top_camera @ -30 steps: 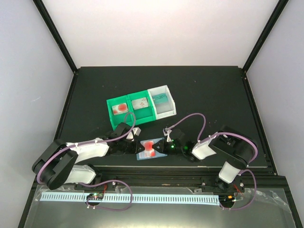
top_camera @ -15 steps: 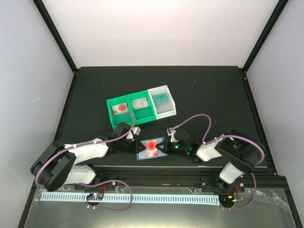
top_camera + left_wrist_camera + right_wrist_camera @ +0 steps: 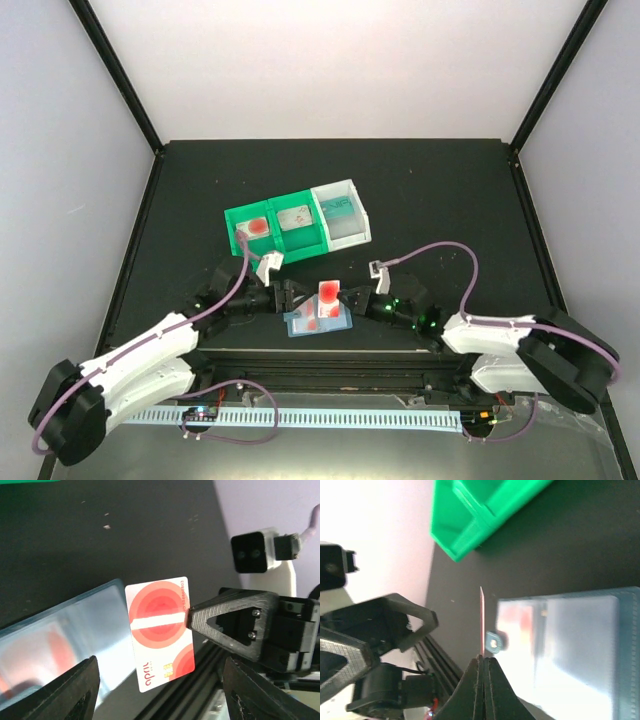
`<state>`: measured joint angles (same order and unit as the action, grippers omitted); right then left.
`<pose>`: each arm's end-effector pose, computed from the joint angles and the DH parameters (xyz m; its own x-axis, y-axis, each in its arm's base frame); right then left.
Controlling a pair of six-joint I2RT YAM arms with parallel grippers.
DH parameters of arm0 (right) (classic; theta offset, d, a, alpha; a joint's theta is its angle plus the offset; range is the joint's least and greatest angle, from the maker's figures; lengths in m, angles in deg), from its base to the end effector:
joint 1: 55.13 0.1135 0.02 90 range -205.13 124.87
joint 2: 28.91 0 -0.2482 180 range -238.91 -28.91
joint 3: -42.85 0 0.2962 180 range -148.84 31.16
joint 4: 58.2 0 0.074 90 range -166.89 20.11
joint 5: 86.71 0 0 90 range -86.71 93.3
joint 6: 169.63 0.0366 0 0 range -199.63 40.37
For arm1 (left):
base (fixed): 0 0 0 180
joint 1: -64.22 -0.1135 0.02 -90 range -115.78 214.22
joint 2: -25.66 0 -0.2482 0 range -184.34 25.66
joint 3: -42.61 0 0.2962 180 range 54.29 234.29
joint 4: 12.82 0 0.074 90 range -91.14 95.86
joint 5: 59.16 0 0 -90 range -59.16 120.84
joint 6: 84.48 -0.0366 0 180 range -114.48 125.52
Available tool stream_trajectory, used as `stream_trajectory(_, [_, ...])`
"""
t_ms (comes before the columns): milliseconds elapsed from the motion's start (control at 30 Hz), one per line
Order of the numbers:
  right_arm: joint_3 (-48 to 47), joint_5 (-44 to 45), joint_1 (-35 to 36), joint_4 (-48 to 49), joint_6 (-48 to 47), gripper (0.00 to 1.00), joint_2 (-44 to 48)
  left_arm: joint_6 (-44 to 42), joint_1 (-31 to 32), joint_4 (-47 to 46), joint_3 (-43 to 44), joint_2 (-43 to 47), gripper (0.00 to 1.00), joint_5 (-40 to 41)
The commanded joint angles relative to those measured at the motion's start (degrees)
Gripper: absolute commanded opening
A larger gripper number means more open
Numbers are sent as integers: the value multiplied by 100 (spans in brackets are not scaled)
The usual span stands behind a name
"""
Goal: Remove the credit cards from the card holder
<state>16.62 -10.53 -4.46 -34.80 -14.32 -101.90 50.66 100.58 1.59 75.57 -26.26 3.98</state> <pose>0.1522 0.1996 0.0916 -0.9137 0.2769 -0.2974 -0.1435 0.4649 0.8737 0.1803 -0.1533 0.1540 -0.9027 -0.1207 -0.4129 0.2734 0.5801 -0.7673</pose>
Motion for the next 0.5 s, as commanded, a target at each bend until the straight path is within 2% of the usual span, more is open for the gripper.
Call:
stream_trajectory(0, [125,309,-23,-185,220,1,761,743,13,-622,-312,535,70,-339])
stream_trajectory(233, [288,400,-21,-21,687,1,1900,1398,42,-1507,-731,999,69,-581])
stream_trajectory(467, [228,475,75,160,953,1,2256,1993,193,-2634,-948,892,63,-777])
